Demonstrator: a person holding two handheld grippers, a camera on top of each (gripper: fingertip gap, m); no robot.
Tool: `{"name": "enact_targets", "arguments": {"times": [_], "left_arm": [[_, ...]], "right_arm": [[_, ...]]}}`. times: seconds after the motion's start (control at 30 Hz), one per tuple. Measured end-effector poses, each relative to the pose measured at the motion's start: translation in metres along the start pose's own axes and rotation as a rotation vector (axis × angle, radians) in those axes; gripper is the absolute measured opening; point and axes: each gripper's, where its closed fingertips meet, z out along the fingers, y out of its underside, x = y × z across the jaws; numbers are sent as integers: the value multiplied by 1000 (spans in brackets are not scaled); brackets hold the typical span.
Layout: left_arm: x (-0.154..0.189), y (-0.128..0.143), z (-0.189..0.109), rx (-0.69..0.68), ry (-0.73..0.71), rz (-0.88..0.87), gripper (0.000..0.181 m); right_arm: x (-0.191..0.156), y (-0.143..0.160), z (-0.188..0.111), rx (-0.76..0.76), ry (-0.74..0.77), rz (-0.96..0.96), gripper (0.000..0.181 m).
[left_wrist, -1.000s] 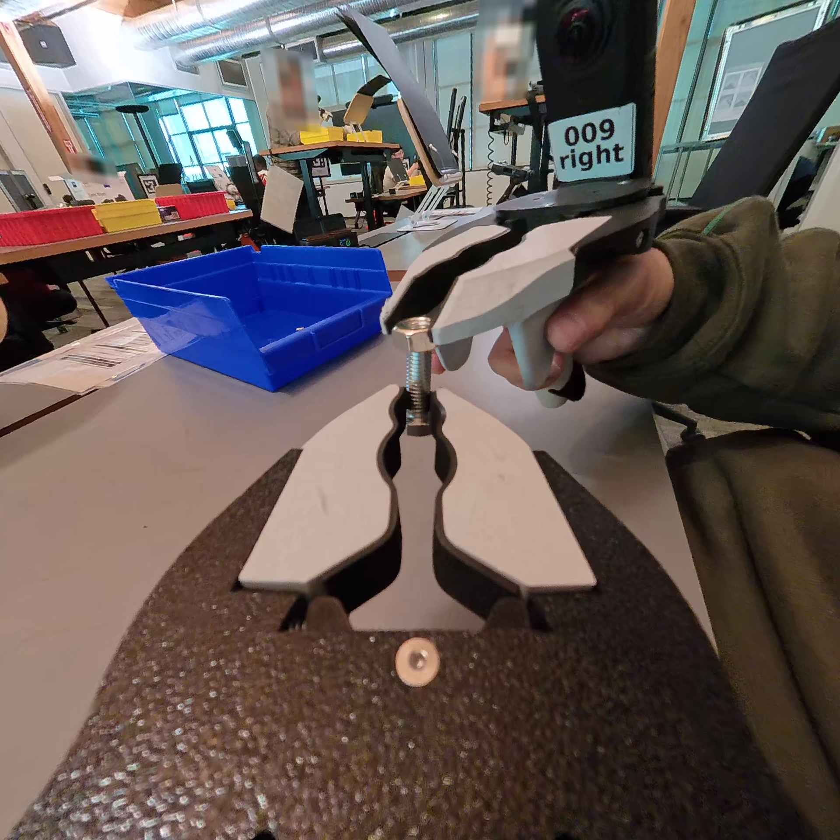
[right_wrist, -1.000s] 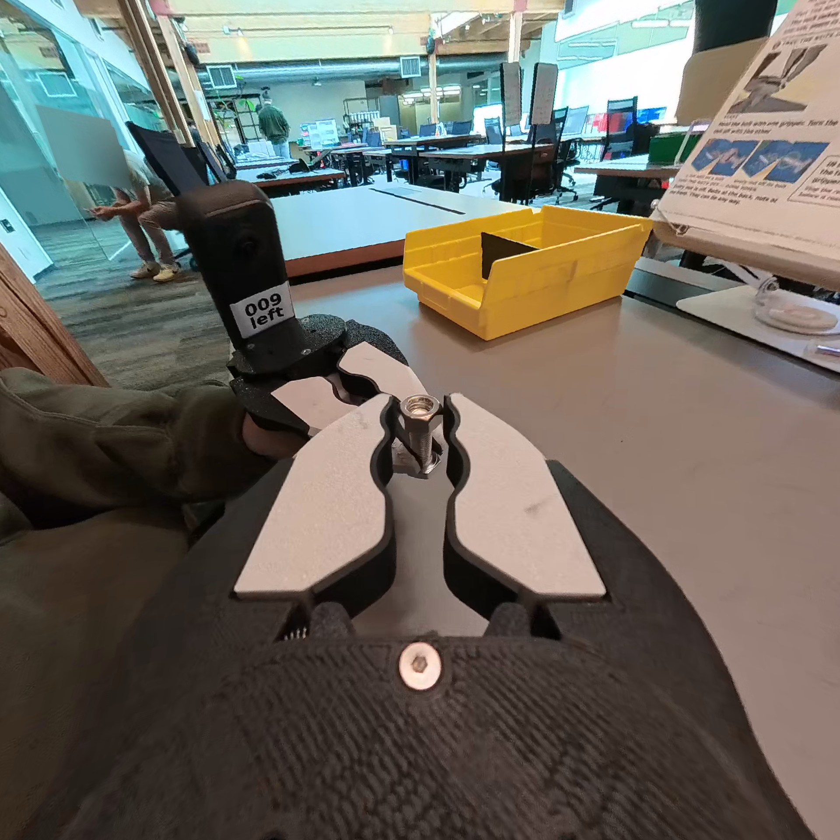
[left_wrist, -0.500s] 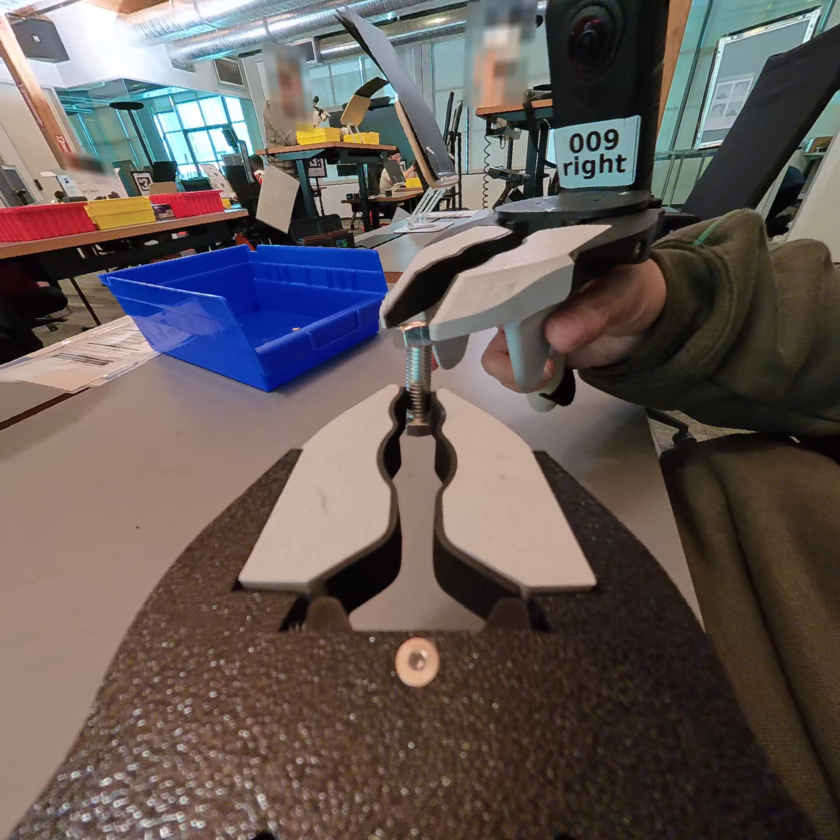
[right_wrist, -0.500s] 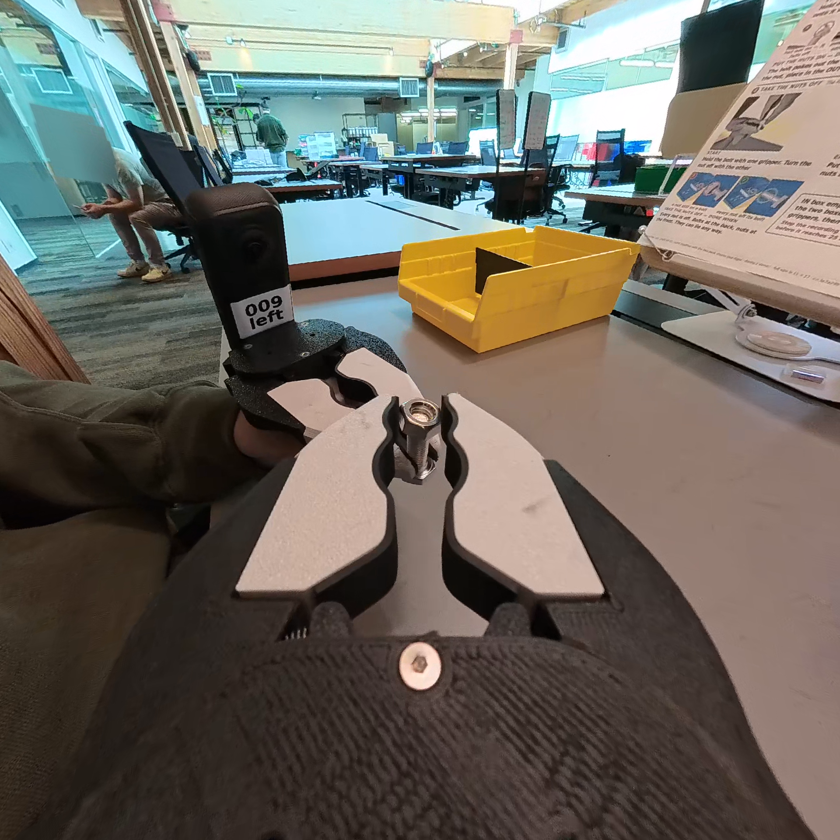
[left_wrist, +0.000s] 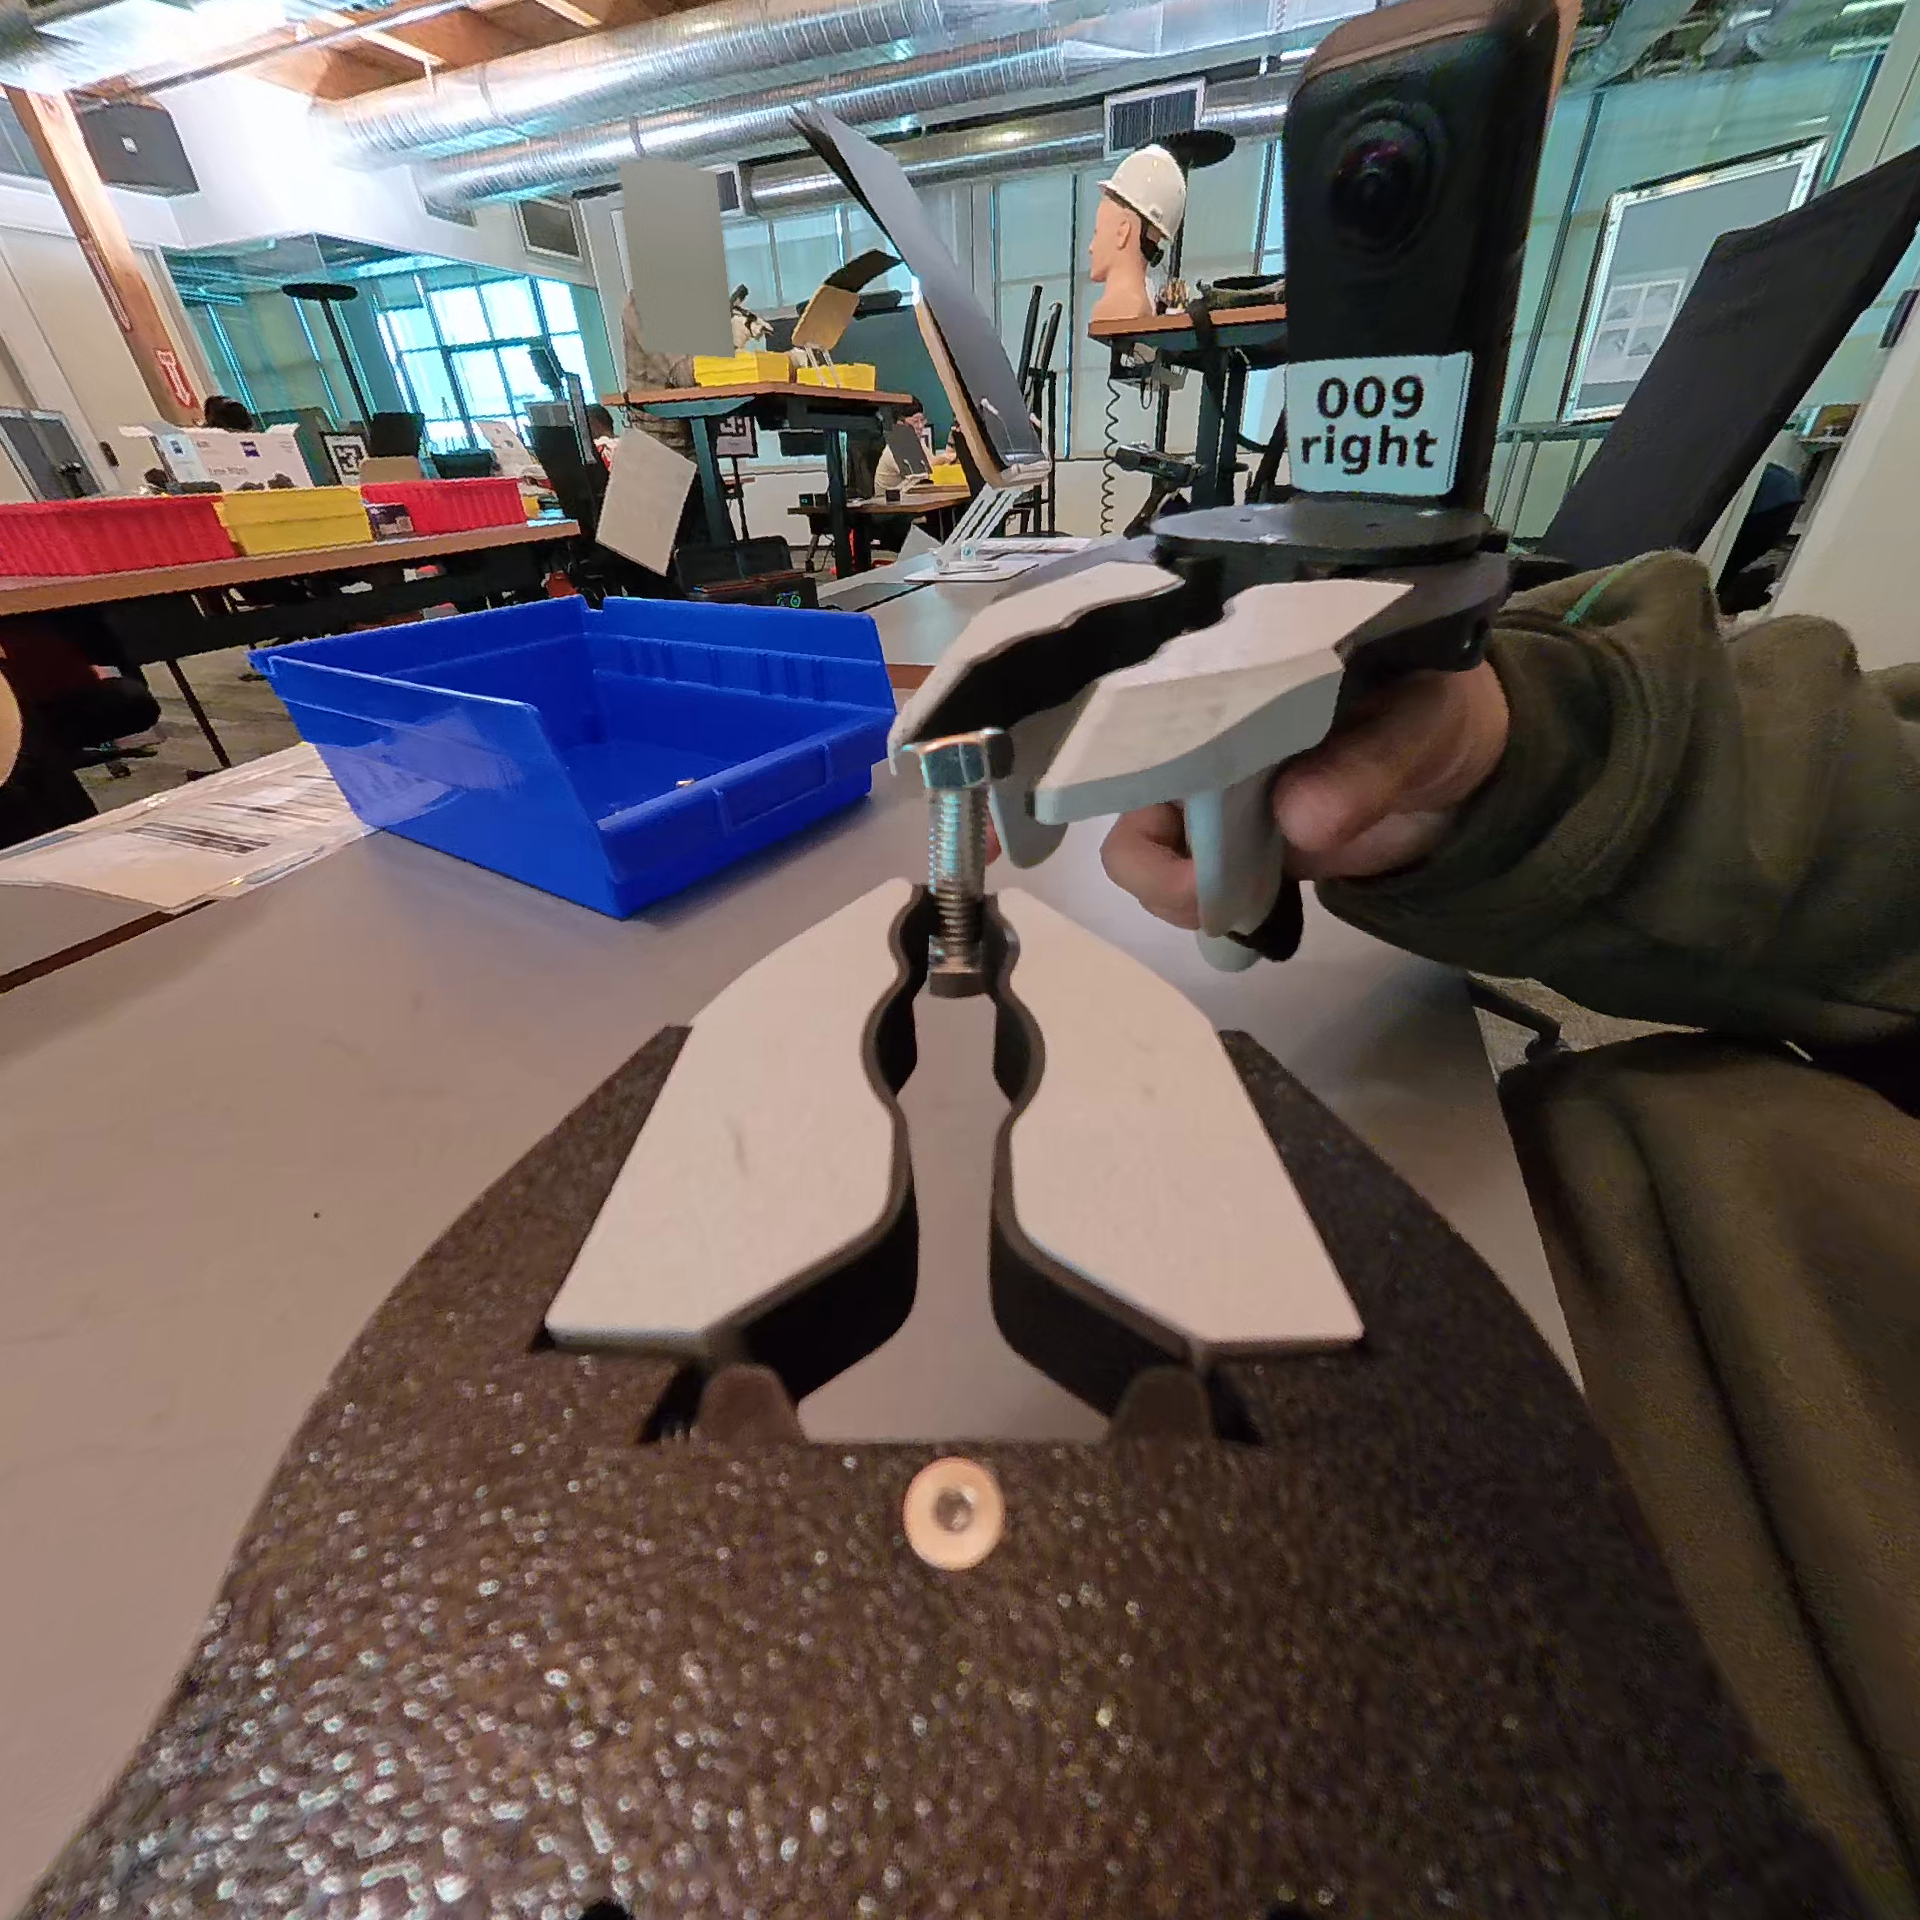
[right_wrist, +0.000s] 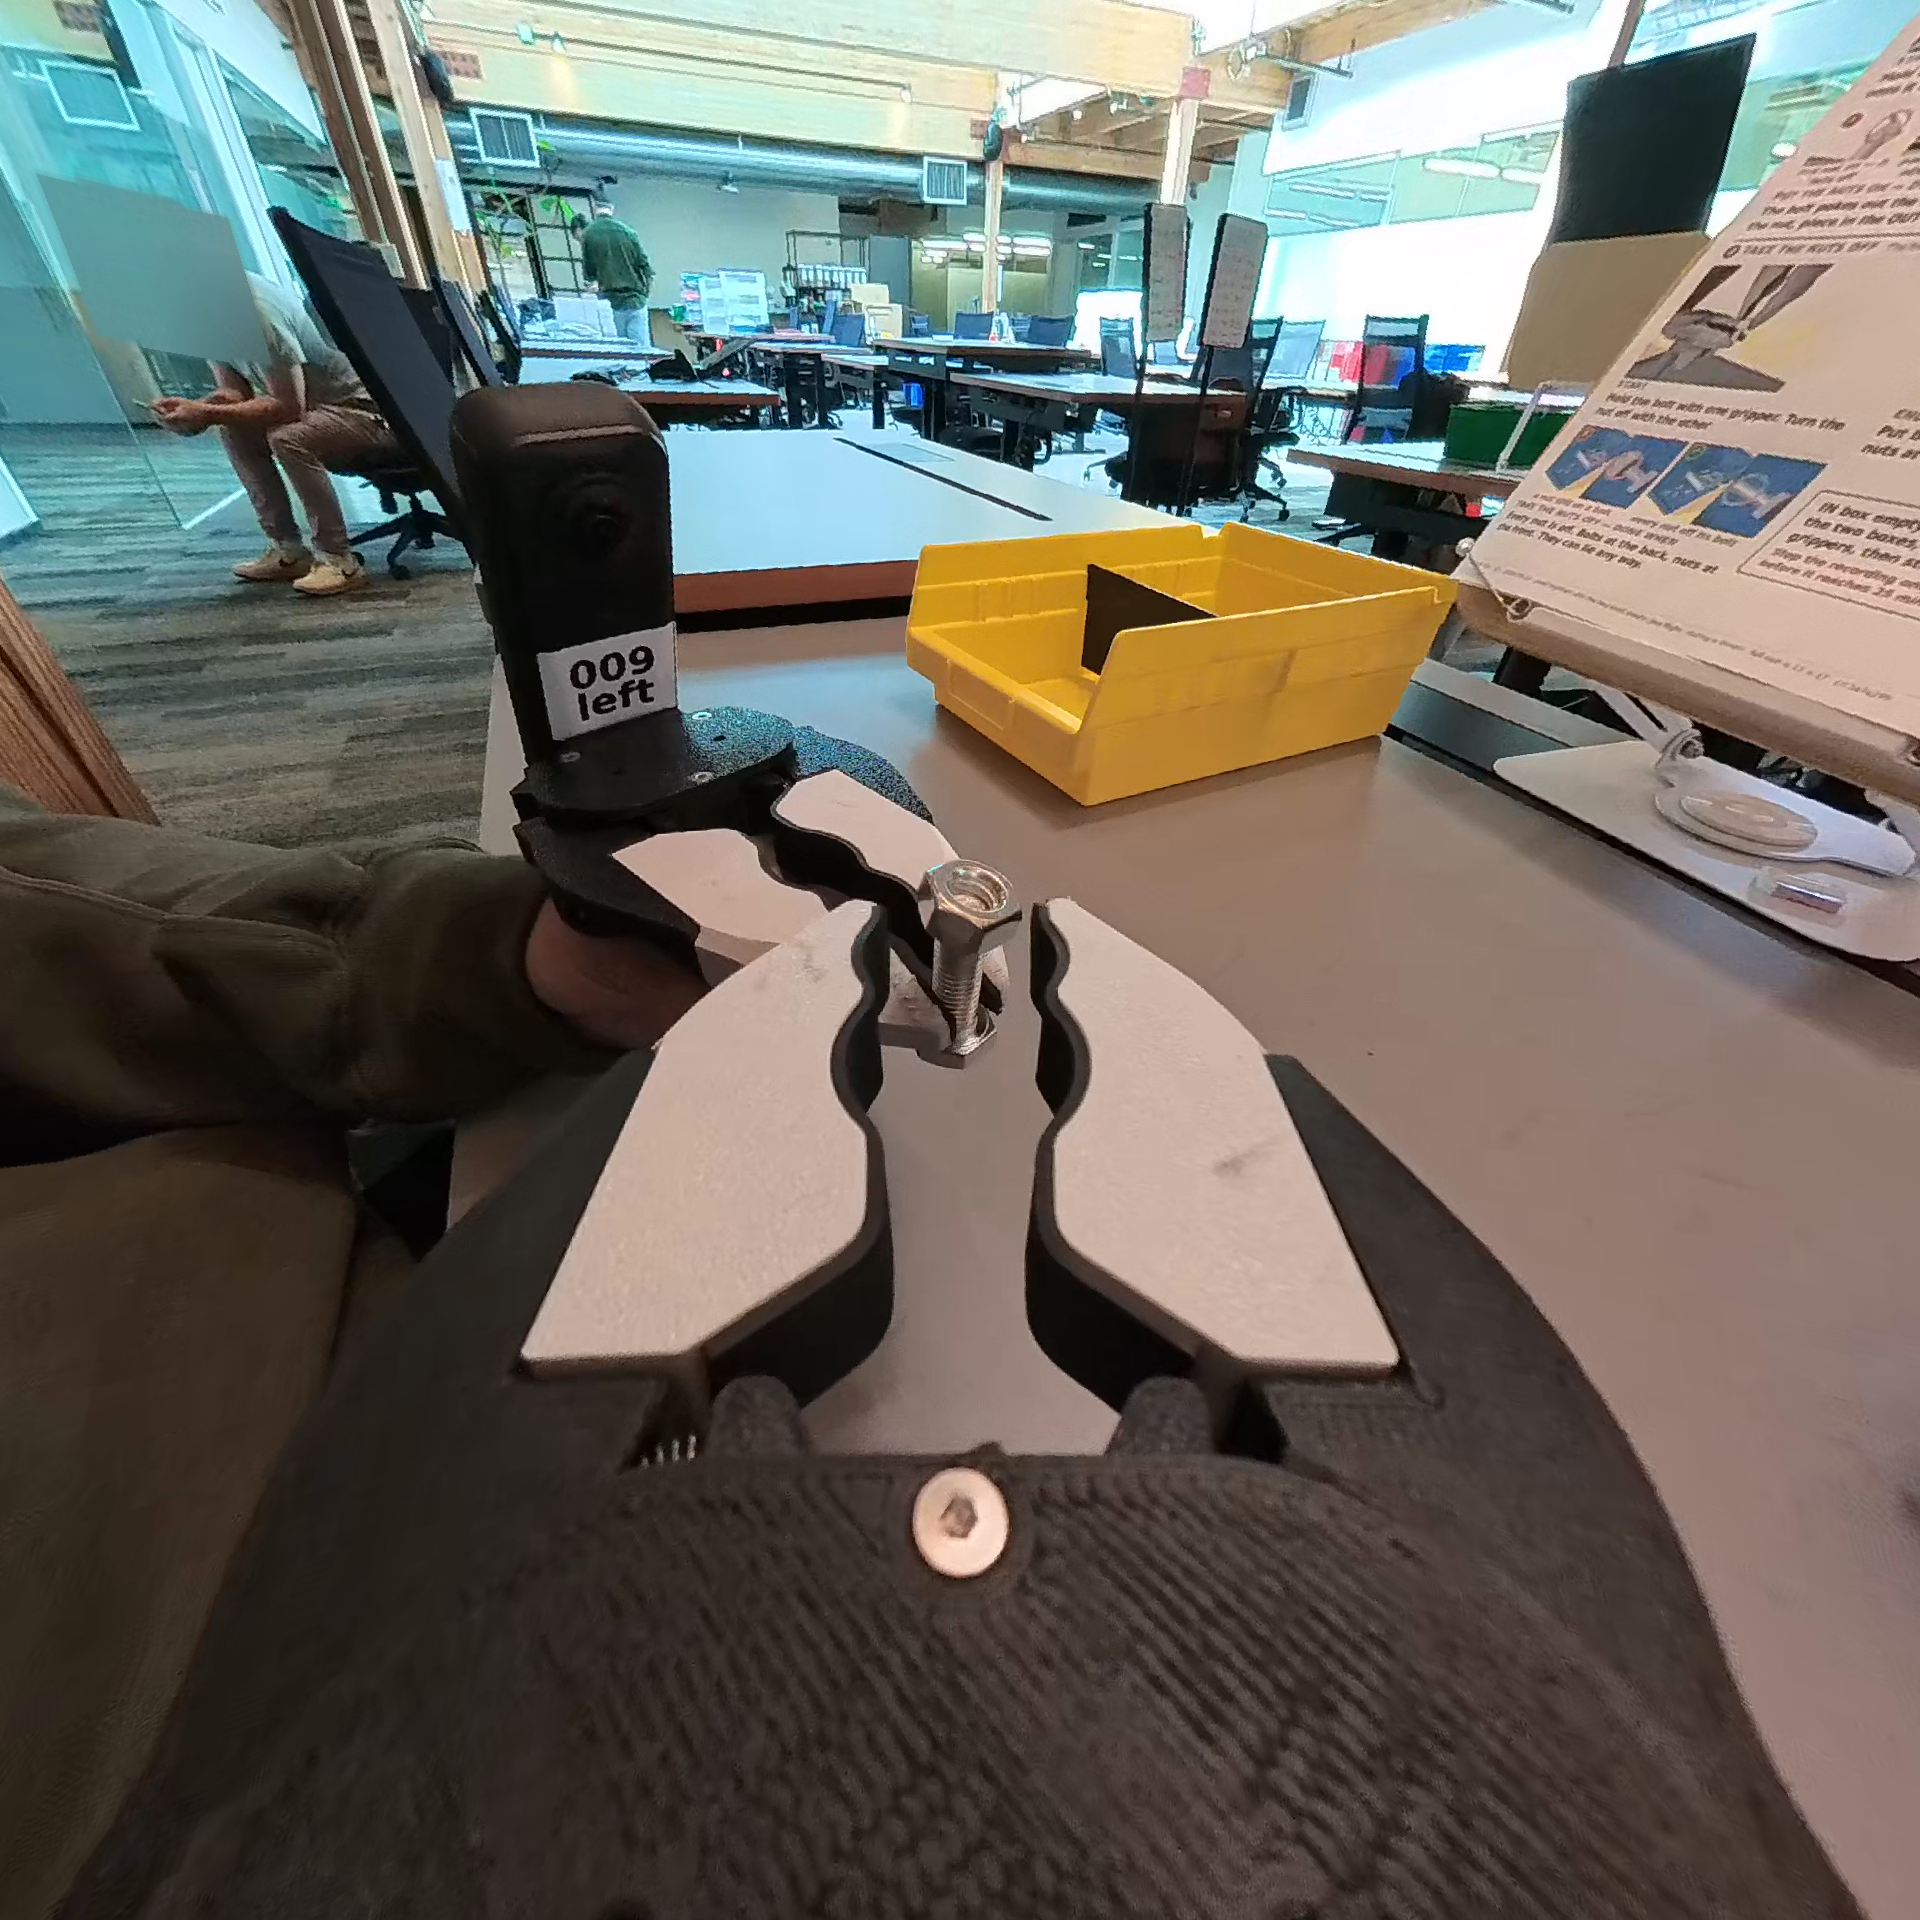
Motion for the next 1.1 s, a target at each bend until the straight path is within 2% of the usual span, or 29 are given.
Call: {"name": "enact_targets", "arguments": {"times": [0.43, 0.67, 0.8, 1.1], "left_arm": [[3, 1, 1, -7, 16, 3, 9], [6, 3, 3, -26, 28, 16, 9], [7, 4, 3, -29, 38, 12, 9], [8, 3, 3, -27, 43, 9, 9]], "right_arm": [[0, 0, 1, 23, -16, 61, 19], [-1, 3, -2, -53, 8, -109, 18], [-2, 4, -3, -73, 1, -122, 18], [-2, 6, -3, -59, -26, -45, 26]]}}
